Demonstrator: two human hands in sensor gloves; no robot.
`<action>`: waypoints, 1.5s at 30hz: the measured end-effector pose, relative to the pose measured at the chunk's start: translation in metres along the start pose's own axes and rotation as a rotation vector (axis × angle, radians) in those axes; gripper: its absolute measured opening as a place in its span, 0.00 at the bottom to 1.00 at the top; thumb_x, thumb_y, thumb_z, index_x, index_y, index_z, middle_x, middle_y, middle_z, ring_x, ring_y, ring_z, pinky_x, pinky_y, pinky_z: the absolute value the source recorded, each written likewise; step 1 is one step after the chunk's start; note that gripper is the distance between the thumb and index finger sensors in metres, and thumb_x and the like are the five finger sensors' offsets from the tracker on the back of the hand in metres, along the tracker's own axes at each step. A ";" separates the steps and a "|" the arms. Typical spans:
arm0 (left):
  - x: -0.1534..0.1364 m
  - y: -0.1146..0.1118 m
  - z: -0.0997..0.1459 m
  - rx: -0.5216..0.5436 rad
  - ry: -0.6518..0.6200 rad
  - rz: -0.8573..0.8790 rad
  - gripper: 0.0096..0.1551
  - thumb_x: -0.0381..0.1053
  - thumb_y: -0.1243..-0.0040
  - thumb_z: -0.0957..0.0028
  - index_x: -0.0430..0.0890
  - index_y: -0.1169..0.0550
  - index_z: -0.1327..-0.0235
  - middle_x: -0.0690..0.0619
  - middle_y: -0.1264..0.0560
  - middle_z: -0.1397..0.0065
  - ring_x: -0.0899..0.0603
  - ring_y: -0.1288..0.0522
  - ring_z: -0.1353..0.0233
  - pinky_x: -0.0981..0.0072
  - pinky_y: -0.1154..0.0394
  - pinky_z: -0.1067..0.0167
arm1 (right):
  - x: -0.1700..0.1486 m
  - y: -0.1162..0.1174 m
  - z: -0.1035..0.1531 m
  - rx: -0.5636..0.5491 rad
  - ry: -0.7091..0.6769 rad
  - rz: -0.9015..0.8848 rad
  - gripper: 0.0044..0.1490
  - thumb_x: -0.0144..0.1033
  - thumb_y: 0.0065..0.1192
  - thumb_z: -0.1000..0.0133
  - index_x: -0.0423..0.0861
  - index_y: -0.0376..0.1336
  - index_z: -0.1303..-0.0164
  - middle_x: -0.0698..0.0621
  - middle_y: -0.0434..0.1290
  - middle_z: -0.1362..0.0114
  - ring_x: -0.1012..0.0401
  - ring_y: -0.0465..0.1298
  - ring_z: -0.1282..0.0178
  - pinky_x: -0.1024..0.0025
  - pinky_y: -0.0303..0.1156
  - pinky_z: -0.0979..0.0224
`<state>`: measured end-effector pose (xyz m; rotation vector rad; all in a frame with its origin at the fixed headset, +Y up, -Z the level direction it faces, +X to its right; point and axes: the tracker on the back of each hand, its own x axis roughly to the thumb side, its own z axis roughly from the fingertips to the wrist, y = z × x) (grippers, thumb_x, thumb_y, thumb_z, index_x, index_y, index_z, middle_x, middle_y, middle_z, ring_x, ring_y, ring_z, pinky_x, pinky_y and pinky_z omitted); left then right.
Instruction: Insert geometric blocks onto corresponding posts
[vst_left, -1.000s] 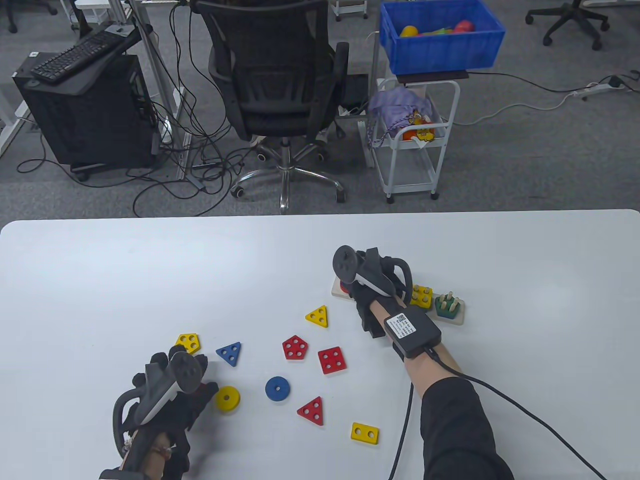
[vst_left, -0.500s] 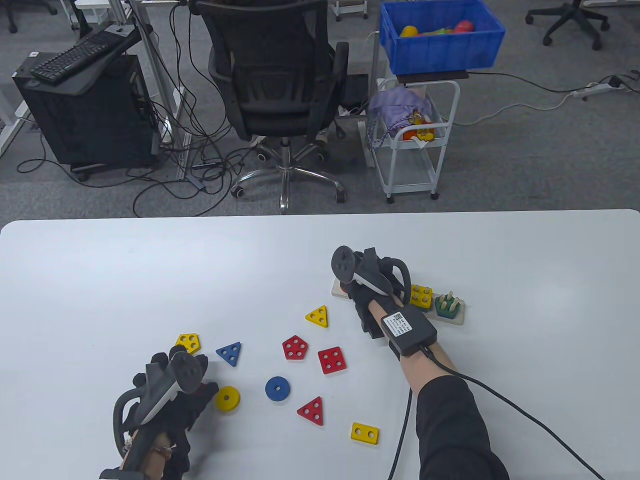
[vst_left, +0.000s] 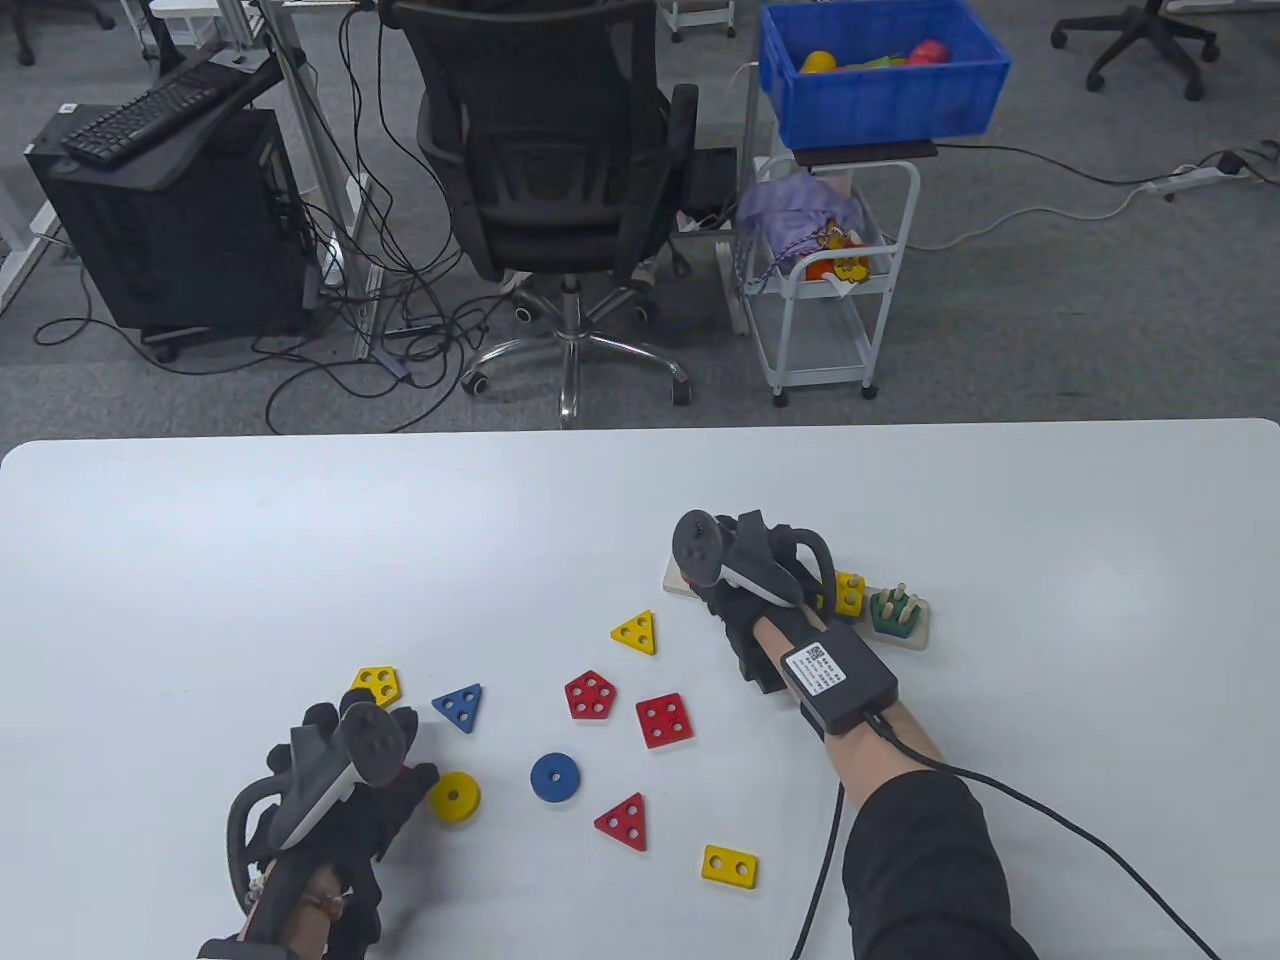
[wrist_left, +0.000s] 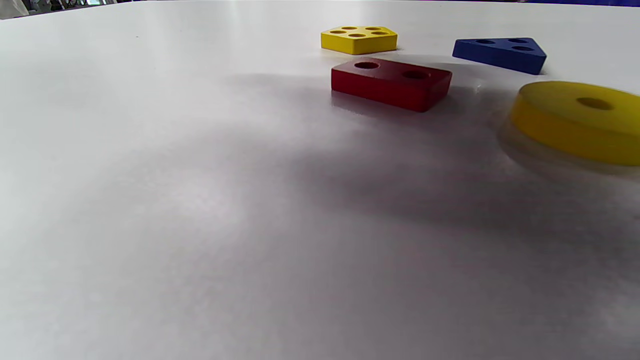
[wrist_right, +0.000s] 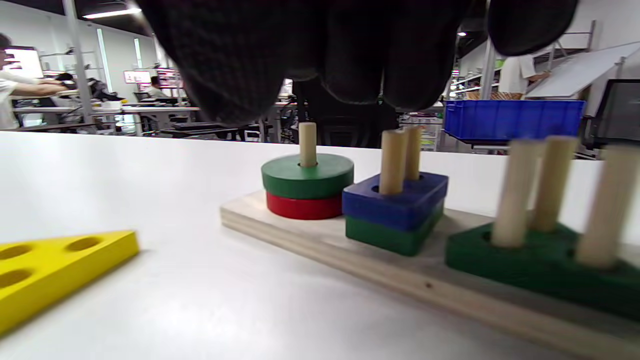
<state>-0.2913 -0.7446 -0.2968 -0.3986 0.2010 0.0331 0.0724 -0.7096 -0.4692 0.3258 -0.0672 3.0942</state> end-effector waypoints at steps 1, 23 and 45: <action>0.000 0.000 0.000 0.000 0.000 -0.001 0.45 0.77 0.60 0.61 0.75 0.46 0.24 0.65 0.63 0.13 0.44 0.63 0.12 0.38 0.60 0.19 | -0.001 -0.002 0.008 0.008 -0.025 0.013 0.39 0.43 0.71 0.54 0.50 0.61 0.31 0.45 0.69 0.26 0.44 0.73 0.29 0.33 0.64 0.29; 0.021 -0.006 0.008 0.007 -0.074 -0.046 0.45 0.77 0.60 0.61 0.74 0.47 0.24 0.65 0.63 0.13 0.44 0.62 0.12 0.38 0.59 0.19 | 0.020 0.017 0.210 0.271 -0.666 0.074 0.39 0.38 0.74 0.56 0.55 0.61 0.33 0.51 0.71 0.27 0.48 0.75 0.31 0.37 0.67 0.30; 0.020 -0.006 0.008 -0.004 -0.066 -0.052 0.44 0.77 0.60 0.61 0.75 0.47 0.24 0.65 0.63 0.13 0.44 0.62 0.12 0.38 0.59 0.19 | 0.033 0.034 0.208 0.208 -0.753 -0.091 0.43 0.49 0.75 0.60 0.52 0.63 0.34 0.49 0.73 0.30 0.49 0.75 0.32 0.38 0.68 0.32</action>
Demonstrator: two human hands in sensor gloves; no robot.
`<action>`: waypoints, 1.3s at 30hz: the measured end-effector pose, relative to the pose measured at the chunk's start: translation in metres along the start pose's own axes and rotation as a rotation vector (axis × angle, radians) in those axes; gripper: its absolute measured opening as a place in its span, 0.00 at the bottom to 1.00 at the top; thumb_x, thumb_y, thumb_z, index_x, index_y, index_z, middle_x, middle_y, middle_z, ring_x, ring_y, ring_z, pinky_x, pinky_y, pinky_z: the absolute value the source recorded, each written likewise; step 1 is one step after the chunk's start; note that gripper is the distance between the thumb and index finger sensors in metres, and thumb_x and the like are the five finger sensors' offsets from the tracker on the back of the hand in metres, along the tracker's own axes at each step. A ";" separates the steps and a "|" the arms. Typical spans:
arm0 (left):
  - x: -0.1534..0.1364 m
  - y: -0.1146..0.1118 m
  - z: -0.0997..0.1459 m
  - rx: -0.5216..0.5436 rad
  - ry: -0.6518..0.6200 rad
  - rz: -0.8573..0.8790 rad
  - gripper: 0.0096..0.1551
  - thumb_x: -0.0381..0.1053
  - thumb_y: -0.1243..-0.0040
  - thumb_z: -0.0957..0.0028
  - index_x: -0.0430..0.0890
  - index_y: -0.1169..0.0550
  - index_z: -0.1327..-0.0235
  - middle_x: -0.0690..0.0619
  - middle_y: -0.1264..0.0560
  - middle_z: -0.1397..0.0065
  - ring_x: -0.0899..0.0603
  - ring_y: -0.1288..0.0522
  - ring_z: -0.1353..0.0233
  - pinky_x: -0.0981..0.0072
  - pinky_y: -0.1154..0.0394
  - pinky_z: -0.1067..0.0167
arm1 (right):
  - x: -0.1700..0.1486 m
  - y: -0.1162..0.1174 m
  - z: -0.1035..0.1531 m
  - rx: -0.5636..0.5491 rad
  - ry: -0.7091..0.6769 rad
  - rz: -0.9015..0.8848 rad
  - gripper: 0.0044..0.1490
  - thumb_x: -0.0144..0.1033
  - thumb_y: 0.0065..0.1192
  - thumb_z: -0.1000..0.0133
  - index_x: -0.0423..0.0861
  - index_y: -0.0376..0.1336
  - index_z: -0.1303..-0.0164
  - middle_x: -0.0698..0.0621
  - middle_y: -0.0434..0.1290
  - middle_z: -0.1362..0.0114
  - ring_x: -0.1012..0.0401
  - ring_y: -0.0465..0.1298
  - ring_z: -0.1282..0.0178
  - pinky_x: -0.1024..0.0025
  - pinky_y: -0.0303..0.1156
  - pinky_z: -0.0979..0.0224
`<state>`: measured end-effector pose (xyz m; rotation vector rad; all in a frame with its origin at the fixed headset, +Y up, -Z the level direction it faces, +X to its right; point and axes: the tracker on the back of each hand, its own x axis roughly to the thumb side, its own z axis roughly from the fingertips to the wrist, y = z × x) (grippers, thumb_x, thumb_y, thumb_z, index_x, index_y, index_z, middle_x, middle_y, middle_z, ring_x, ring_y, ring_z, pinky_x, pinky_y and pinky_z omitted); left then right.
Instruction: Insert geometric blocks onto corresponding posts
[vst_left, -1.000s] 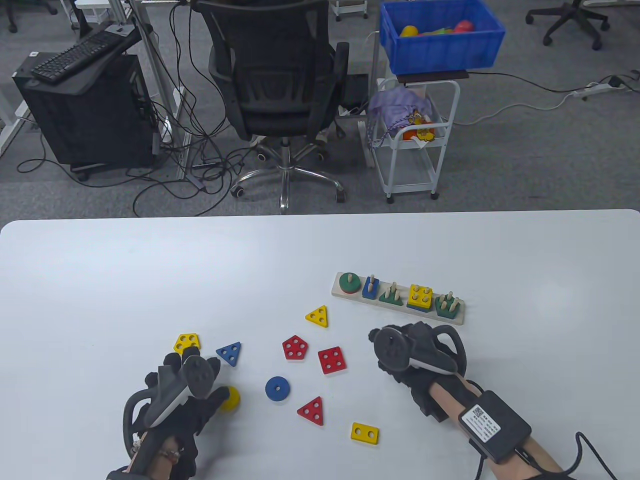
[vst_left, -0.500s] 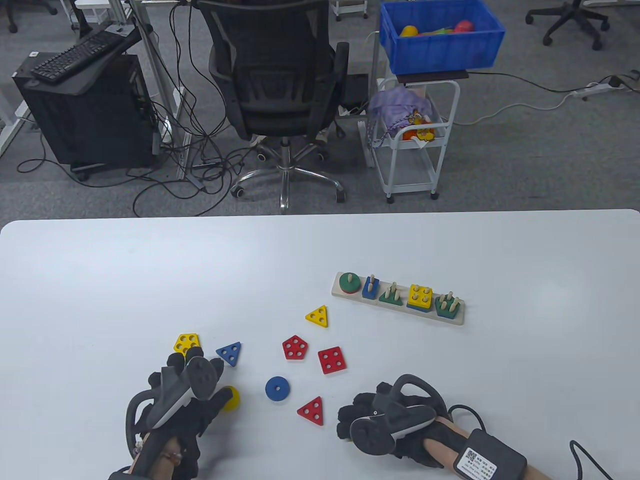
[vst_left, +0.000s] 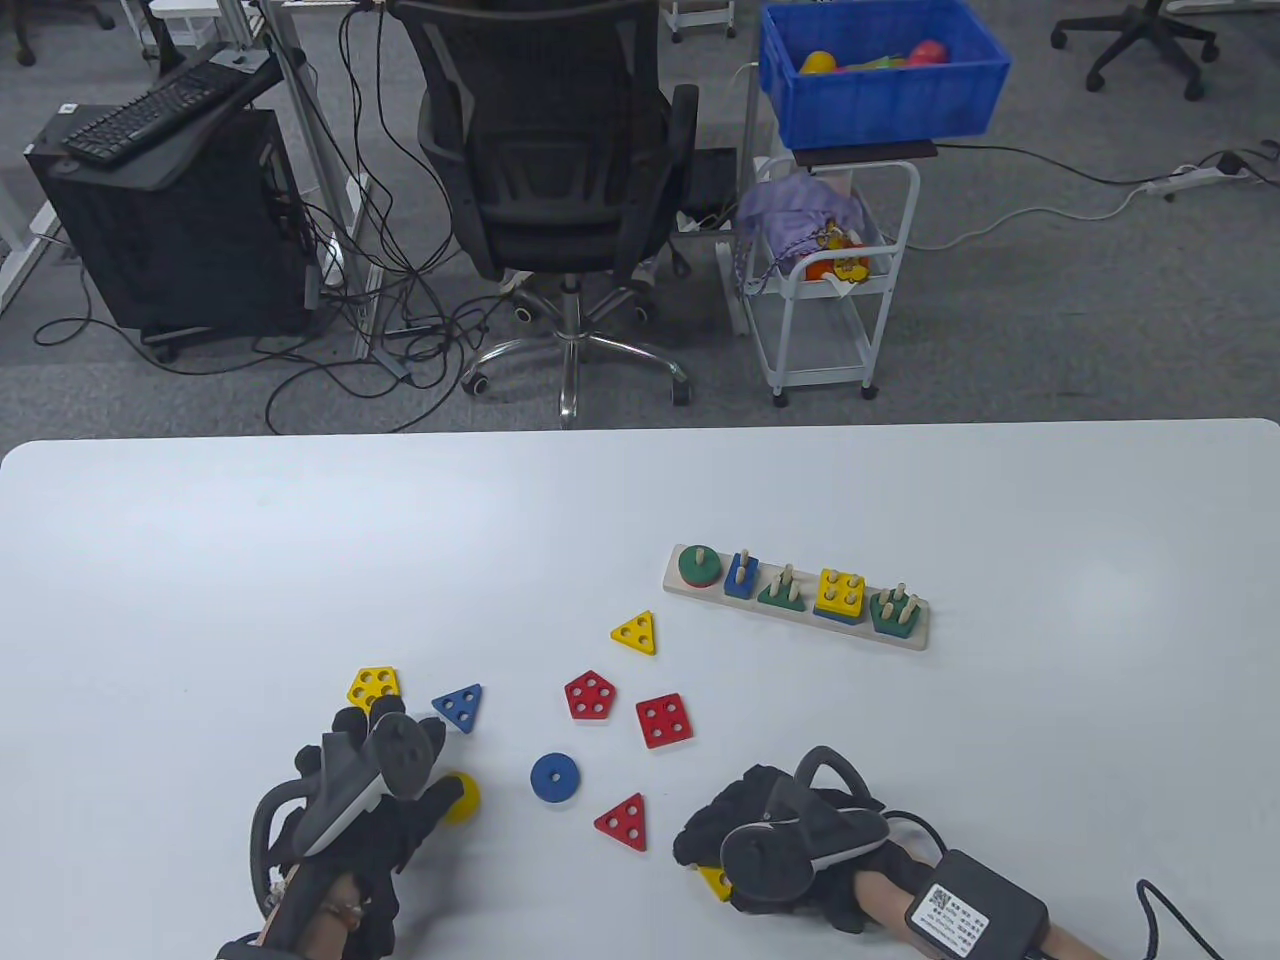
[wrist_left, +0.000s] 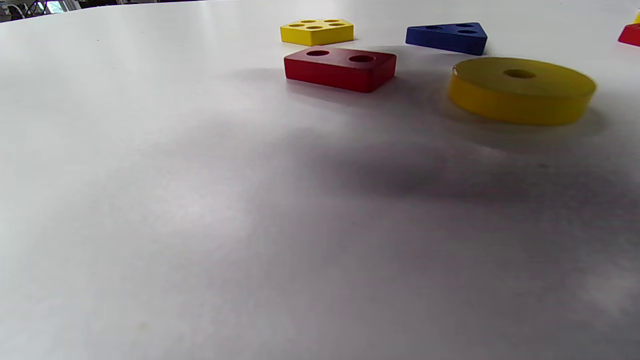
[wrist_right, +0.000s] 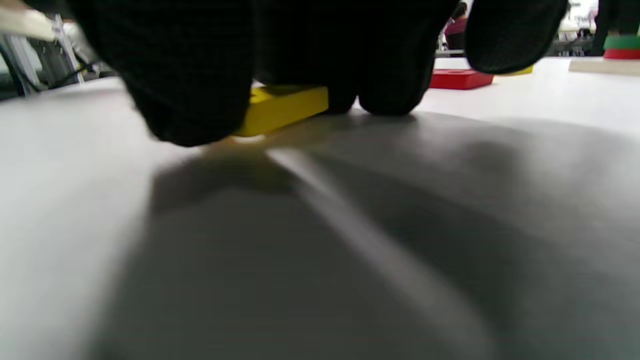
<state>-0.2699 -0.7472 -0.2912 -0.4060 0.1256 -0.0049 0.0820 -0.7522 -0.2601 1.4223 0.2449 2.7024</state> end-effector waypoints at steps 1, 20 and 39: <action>0.000 0.000 0.000 0.000 0.002 0.000 0.44 0.77 0.60 0.61 0.75 0.47 0.24 0.65 0.63 0.13 0.44 0.62 0.12 0.38 0.59 0.19 | -0.001 -0.004 -0.001 -0.015 0.013 -0.038 0.42 0.48 0.75 0.60 0.51 0.63 0.34 0.48 0.73 0.30 0.48 0.75 0.32 0.37 0.68 0.32; -0.005 0.003 -0.001 0.004 0.022 0.020 0.44 0.77 0.60 0.61 0.75 0.46 0.24 0.65 0.63 0.13 0.44 0.63 0.12 0.38 0.59 0.19 | -0.139 -0.105 -0.070 -0.329 0.598 -0.002 0.42 0.44 0.75 0.58 0.49 0.62 0.32 0.45 0.71 0.28 0.45 0.72 0.30 0.33 0.64 0.30; -0.008 0.003 -0.002 -0.002 0.034 0.022 0.45 0.77 0.60 0.61 0.75 0.46 0.24 0.65 0.63 0.13 0.44 0.63 0.12 0.38 0.60 0.19 | -0.193 -0.070 -0.095 -0.261 0.851 -0.003 0.41 0.40 0.74 0.55 0.51 0.60 0.31 0.46 0.69 0.25 0.45 0.71 0.28 0.33 0.61 0.27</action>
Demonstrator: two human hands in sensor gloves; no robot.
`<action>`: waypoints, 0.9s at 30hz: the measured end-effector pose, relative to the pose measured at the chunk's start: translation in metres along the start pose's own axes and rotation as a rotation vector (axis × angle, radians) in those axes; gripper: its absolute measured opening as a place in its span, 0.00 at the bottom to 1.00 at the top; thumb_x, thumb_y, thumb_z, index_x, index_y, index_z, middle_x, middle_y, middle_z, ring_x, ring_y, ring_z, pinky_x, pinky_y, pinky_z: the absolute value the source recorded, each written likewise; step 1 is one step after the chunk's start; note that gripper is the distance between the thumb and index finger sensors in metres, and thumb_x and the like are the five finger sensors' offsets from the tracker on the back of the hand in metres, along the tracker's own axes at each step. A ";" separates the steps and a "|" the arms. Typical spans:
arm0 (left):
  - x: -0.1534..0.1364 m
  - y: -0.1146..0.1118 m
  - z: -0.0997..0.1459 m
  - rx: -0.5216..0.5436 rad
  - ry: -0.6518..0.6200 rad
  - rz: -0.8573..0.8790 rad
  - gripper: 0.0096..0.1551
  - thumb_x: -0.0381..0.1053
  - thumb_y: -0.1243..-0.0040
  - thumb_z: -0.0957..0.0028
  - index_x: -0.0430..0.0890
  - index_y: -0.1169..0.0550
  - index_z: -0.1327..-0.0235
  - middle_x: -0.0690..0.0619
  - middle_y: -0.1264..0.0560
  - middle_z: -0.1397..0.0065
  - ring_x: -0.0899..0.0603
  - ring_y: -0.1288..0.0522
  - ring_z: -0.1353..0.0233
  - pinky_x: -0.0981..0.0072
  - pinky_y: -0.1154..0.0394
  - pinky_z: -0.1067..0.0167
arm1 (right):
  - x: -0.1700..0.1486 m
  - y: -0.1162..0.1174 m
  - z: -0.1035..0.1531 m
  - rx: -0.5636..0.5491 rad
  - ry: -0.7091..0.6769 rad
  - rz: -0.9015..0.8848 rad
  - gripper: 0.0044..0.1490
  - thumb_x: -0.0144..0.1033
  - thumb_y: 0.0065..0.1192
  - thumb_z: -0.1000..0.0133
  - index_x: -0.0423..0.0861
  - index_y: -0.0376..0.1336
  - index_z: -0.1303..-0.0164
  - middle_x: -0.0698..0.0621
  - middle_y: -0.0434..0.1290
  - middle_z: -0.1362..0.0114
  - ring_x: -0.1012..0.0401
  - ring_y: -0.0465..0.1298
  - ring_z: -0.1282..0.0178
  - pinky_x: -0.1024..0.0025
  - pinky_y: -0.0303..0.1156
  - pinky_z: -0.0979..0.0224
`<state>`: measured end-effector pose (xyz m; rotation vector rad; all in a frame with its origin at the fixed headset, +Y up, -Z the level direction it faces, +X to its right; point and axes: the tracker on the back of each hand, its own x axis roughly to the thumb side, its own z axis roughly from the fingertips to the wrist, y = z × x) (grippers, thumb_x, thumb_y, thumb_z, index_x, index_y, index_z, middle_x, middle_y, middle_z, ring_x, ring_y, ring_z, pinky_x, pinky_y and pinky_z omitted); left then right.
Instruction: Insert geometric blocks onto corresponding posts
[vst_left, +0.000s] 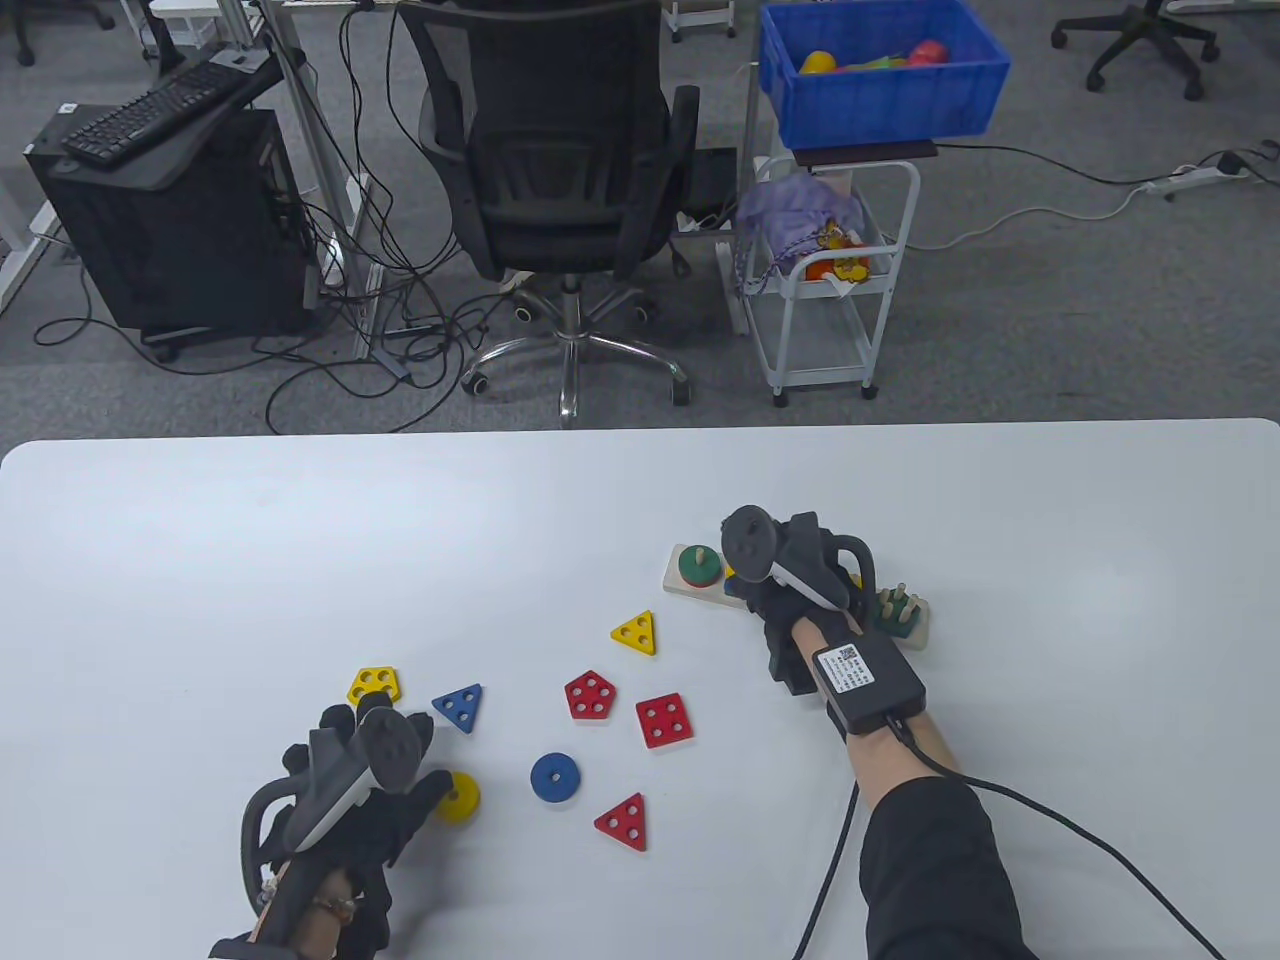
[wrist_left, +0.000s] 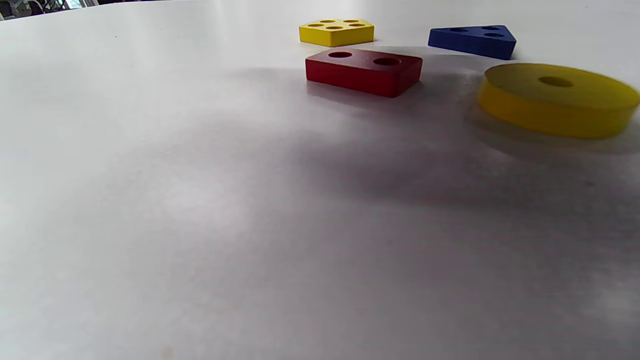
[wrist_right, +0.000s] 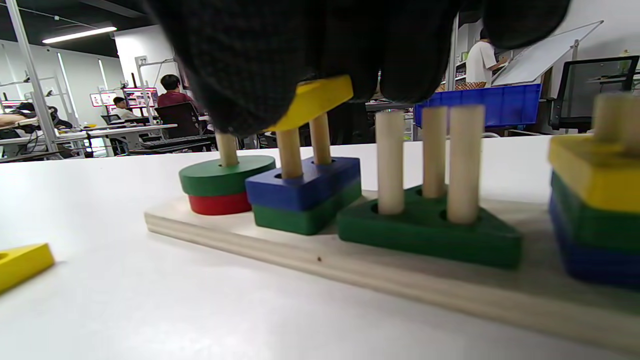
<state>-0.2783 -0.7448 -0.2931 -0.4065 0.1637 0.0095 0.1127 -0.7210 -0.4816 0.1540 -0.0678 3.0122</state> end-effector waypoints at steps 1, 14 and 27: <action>0.000 0.000 0.000 0.000 0.001 0.000 0.45 0.77 0.59 0.61 0.75 0.46 0.24 0.65 0.63 0.13 0.44 0.63 0.12 0.38 0.60 0.19 | 0.000 0.001 -0.001 0.010 0.003 -0.001 0.41 0.40 0.74 0.55 0.51 0.60 0.31 0.46 0.69 0.26 0.45 0.71 0.28 0.33 0.61 0.27; 0.002 0.000 0.001 0.005 -0.005 -0.004 0.44 0.77 0.59 0.61 0.75 0.46 0.24 0.65 0.63 0.13 0.44 0.63 0.12 0.38 0.60 0.19 | -0.003 -0.006 0.029 0.030 -0.079 0.054 0.43 0.43 0.72 0.55 0.51 0.58 0.28 0.45 0.66 0.23 0.44 0.68 0.25 0.32 0.61 0.27; 0.017 0.002 0.009 0.054 -0.091 0.009 0.44 0.77 0.59 0.61 0.74 0.45 0.25 0.65 0.61 0.13 0.45 0.60 0.12 0.39 0.58 0.19 | -0.030 -0.027 0.131 0.062 -0.132 0.053 0.42 0.45 0.70 0.54 0.49 0.59 0.29 0.44 0.68 0.25 0.44 0.72 0.29 0.34 0.65 0.31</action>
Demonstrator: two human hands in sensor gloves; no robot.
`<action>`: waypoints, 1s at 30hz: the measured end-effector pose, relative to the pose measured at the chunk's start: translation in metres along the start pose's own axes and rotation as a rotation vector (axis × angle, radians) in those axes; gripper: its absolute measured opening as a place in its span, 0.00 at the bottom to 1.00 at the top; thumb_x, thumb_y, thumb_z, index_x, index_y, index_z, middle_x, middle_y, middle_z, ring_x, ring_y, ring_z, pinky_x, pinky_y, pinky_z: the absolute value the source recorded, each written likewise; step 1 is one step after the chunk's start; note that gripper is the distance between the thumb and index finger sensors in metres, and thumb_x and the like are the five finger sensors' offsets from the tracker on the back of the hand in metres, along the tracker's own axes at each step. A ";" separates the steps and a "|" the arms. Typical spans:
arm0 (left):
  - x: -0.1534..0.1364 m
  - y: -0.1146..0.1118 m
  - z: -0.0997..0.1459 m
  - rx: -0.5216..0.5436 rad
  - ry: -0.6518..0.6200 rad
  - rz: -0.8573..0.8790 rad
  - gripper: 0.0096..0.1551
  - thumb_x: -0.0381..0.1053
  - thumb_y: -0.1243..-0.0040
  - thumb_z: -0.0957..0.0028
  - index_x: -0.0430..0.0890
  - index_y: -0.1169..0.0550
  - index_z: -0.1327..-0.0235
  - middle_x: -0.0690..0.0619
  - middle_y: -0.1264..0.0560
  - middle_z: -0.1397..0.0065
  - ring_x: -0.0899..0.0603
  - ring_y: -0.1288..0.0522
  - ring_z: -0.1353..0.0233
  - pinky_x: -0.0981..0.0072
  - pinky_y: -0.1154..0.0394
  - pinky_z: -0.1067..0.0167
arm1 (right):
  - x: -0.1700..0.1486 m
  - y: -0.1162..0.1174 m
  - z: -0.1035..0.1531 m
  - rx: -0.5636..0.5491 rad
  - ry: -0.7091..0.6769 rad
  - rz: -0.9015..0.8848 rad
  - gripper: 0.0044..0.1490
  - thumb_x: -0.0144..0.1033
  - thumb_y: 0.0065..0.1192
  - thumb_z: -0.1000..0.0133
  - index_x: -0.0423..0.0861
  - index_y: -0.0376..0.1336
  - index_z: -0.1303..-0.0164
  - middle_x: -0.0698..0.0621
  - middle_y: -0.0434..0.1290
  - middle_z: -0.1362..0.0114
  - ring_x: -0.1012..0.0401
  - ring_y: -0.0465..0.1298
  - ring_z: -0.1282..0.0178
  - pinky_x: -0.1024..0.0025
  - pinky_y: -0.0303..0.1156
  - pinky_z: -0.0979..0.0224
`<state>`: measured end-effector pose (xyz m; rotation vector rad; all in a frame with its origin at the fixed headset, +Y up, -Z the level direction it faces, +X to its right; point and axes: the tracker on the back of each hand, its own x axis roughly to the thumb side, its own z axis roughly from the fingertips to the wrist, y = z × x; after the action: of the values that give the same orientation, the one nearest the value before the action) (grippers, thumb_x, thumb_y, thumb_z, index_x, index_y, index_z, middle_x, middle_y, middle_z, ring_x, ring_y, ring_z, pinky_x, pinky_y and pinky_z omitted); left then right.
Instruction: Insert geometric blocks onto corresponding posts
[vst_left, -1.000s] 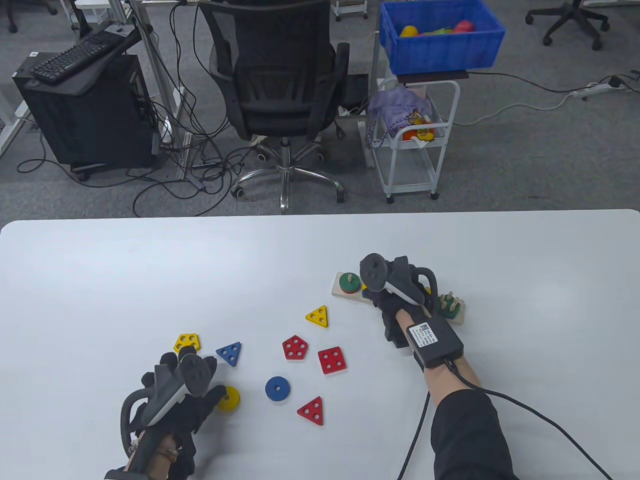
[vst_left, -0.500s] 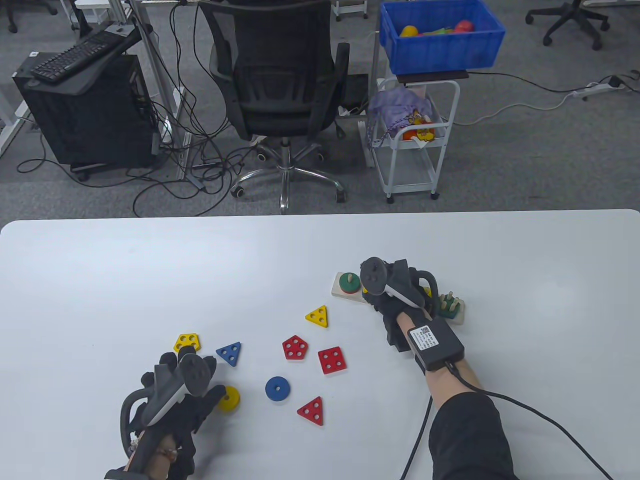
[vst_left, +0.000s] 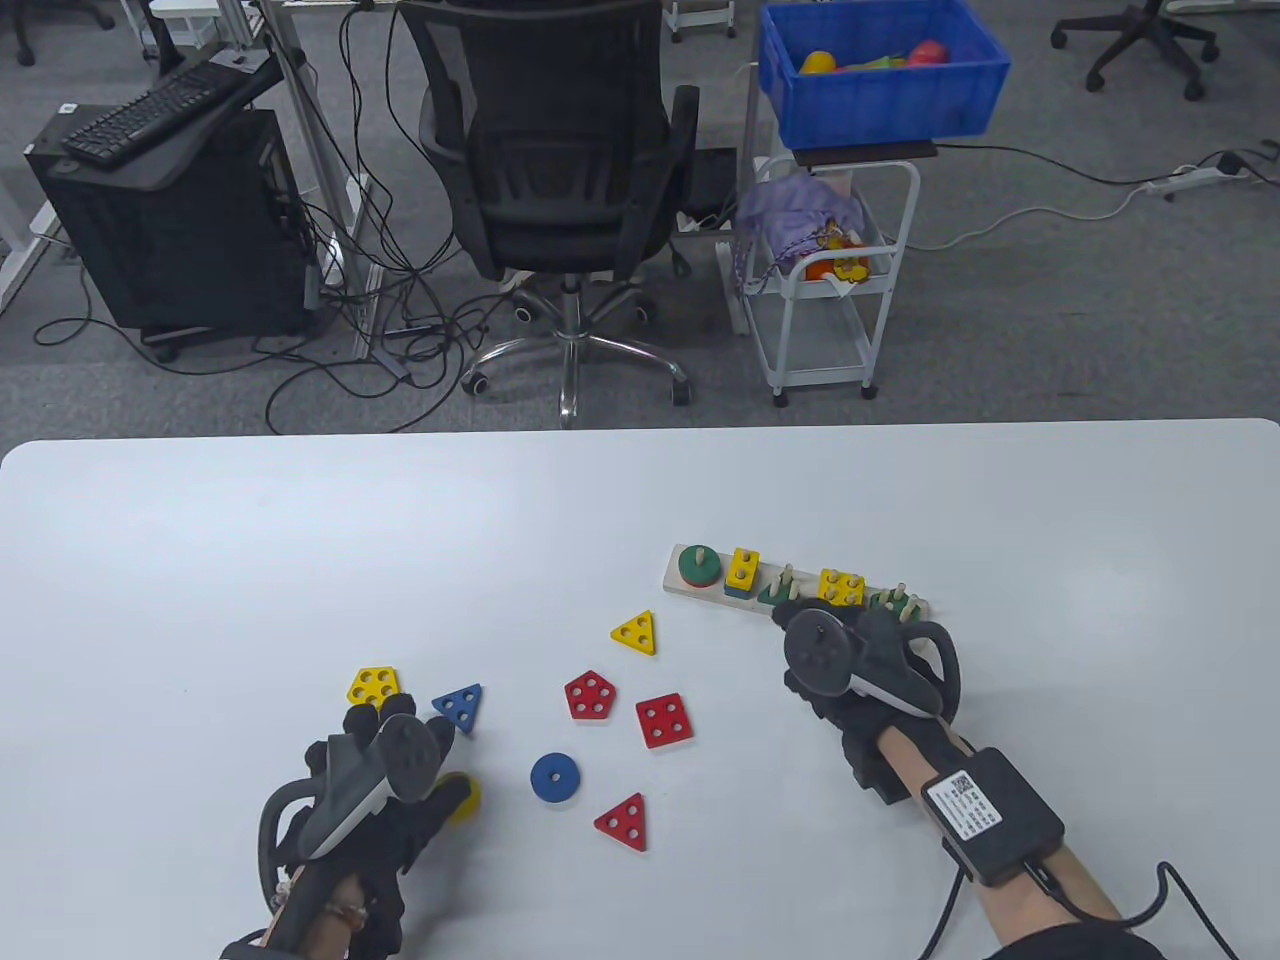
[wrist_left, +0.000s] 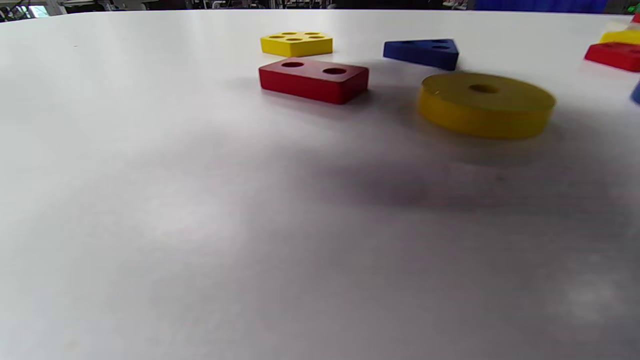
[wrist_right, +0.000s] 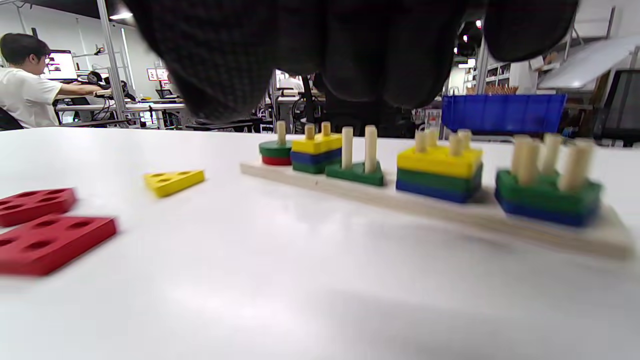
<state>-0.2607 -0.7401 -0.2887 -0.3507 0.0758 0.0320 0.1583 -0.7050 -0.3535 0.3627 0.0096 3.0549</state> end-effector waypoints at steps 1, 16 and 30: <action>0.002 0.001 0.001 0.016 -0.013 0.010 0.44 0.77 0.59 0.61 0.74 0.45 0.25 0.65 0.60 0.13 0.45 0.60 0.12 0.39 0.58 0.19 | -0.001 0.004 0.010 0.007 -0.001 0.000 0.42 0.45 0.70 0.54 0.49 0.59 0.29 0.44 0.68 0.25 0.44 0.72 0.29 0.34 0.65 0.31; 0.115 -0.005 0.050 0.143 -0.444 -0.026 0.44 0.70 0.45 0.57 0.71 0.45 0.25 0.64 0.49 0.13 0.49 0.45 0.14 0.49 0.45 0.18 | -0.011 0.016 0.072 -0.117 0.005 -0.023 0.40 0.47 0.68 0.53 0.49 0.60 0.29 0.44 0.69 0.26 0.44 0.73 0.30 0.34 0.66 0.32; 0.194 -0.032 0.034 0.124 -0.472 -0.454 0.37 0.52 0.30 0.60 0.67 0.30 0.34 0.64 0.32 0.22 0.57 0.25 0.28 0.68 0.26 0.29 | -0.016 0.013 0.075 -0.085 -0.037 -0.101 0.37 0.47 0.67 0.51 0.49 0.62 0.31 0.44 0.71 0.27 0.44 0.75 0.33 0.36 0.68 0.33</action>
<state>-0.0635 -0.7554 -0.2615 -0.2231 -0.4683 -0.3374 0.1909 -0.7194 -0.2840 0.3998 -0.1001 2.9369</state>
